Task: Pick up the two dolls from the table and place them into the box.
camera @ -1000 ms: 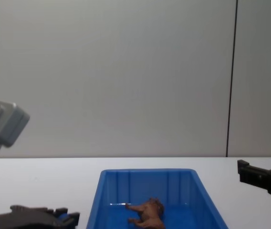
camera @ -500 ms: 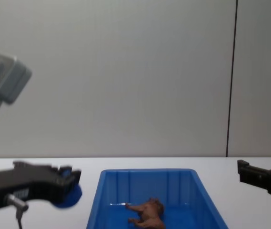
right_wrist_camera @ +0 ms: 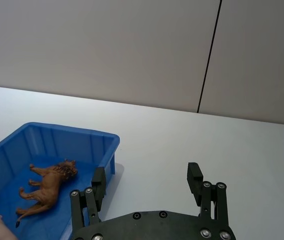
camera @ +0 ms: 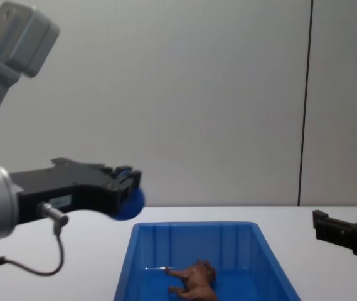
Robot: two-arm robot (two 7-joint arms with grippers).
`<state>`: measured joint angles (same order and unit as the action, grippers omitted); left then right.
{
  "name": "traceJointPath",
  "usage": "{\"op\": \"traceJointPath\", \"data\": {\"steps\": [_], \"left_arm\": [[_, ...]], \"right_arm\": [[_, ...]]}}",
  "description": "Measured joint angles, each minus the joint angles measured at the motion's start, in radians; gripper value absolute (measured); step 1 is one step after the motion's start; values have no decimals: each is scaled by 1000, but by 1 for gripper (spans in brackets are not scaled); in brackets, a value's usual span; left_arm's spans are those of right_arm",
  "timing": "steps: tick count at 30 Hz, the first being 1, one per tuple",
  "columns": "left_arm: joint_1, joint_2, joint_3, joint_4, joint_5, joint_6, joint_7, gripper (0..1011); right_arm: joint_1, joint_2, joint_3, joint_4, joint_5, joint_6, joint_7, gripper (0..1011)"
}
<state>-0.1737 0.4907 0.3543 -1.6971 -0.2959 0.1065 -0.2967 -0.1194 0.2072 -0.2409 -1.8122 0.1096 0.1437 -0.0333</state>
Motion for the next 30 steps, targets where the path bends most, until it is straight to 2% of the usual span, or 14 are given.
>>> {"op": "traceJointPath", "data": {"steps": [3, 9, 10, 12, 17, 19, 23, 25, 27, 29, 30], "left_arm": [[-18, -19, 6, 15, -10, -20, -36, 84], [-48, -54, 18, 49, -27, -43, -92, 217], [-55, -63, 21, 58, -32, -49, -107, 271], [-63, -72, 25, 68, -35, -54, -118, 300], [-82, -94, 34, 92, -43, -66, -148, 486], [-86, -99, 36, 97, -45, -68, -154, 523], [-95, -111, 40, 109, -49, -75, -169, 685], [-98, -113, 41, 112, -50, -77, -174, 721], [-101, -117, 43, 116, -51, -79, -179, 802], [-103, -119, 44, 118, -52, -80, -182, 832], [-104, -122, 44, 120, -53, -81, -185, 893]], "right_arm": [[0, 0, 0, 0, 0, 0, 0, 1001], [0, 0, 0, 0, 0, 0, 0, 1001], [0, 0, 0, 0, 0, 0, 0, 1001], [0, 0, 0, 0, 0, 0, 0, 1001], [0, 0, 0, 0, 0, 0, 0, 1001], [0, 0, 0, 0, 0, 0, 0, 1001], [0, 0, 0, 0, 0, 0, 0, 1001], [0, 0, 0, 0, 0, 0, 0, 1001], [0, 0, 0, 0, 0, 0, 0, 1001], [0, 0, 0, 0, 0, 0, 0, 1001], [0, 0, 0, 0, 0, 0, 0, 1001]]}}
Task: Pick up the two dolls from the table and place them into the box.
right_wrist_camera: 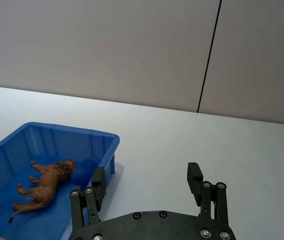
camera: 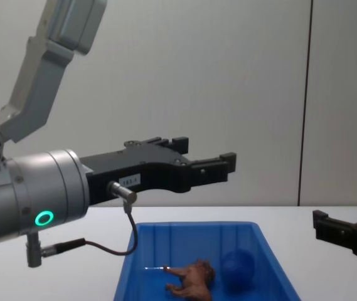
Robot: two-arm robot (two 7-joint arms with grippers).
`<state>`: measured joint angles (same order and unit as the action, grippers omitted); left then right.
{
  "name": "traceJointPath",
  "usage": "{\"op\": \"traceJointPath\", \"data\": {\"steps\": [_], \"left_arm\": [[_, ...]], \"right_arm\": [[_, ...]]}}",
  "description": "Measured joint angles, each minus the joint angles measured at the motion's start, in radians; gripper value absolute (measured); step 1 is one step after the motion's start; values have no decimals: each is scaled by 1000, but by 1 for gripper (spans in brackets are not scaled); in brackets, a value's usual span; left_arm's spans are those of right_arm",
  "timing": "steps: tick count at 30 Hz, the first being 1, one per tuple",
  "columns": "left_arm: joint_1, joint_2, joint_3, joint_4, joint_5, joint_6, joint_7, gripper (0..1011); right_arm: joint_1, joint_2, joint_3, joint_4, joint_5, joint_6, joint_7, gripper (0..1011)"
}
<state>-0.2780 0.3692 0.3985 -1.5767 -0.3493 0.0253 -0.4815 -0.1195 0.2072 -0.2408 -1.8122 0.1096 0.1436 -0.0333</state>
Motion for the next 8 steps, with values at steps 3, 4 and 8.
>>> {"op": "traceJointPath", "data": {"steps": [3, 4, 8], "left_arm": [[-3, -3, 1, 3, -1, -2, -4, 942], [-3, -4, 1, 4, -2, -2, -5, 988], [-6, -7, 3, 8, -3, -4, -9, 1002]], "right_arm": [[0, 0, 0, 0, 0, 0, 0, 1001], [0, 0, 0, 0, 0, 0, 0, 1001], [0, 0, 0, 0, 0, 0, 0, 1001]]}}
